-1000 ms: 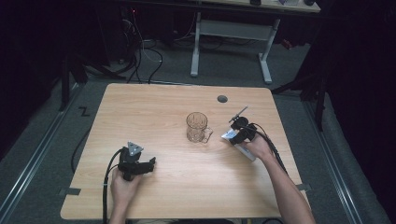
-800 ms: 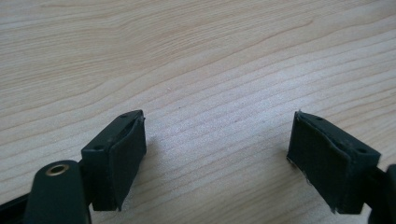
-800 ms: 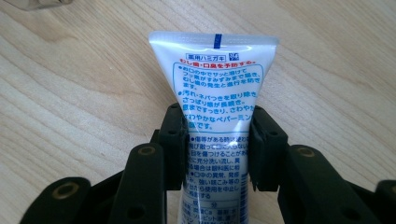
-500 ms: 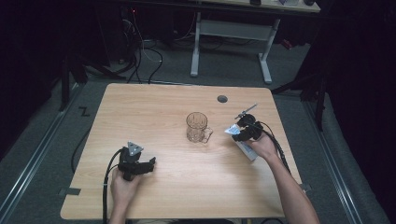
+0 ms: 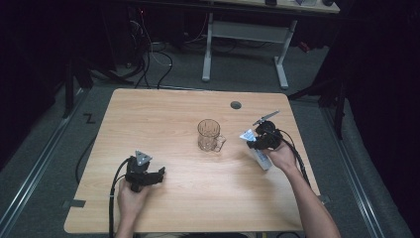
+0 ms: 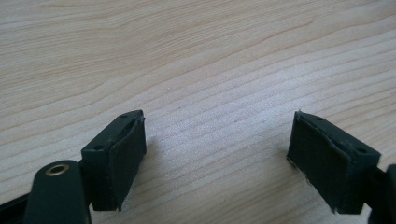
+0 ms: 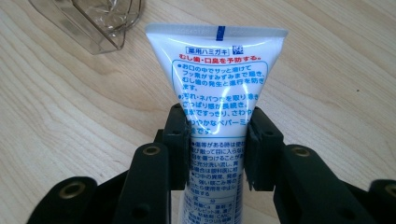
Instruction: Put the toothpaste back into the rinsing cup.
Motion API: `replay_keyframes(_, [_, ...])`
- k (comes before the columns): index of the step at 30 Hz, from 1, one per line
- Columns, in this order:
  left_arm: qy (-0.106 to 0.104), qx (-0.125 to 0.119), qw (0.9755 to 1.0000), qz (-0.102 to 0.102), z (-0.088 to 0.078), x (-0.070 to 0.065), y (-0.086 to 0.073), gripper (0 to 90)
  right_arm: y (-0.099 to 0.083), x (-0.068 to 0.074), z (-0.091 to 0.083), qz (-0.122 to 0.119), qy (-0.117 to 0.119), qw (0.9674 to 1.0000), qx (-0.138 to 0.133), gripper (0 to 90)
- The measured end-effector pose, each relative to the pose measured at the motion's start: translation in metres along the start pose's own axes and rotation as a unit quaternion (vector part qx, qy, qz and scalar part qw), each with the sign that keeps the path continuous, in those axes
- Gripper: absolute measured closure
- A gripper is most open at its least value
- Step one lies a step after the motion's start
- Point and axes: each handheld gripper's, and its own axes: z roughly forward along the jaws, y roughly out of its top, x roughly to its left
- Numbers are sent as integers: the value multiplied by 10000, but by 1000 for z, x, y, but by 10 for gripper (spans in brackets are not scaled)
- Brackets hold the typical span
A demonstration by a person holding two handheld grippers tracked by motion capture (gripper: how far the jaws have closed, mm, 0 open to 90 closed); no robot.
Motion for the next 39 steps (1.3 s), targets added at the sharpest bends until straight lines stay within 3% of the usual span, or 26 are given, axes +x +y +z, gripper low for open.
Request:
replay_keyframes(14, [1,-3,10000,-4,0,0,0,193,-1,10,-16,-1,284,9984,-491,663])
replay_keyframes(24, [1,-6,10000,-9,0,0,0,193,8,24,-30,-109,605,9928,-1028,665])
replay_keyframes(39, [2,-3,10000,-6,0,0,0,193,28,42,-48,-241,842,9827,-1629,666])
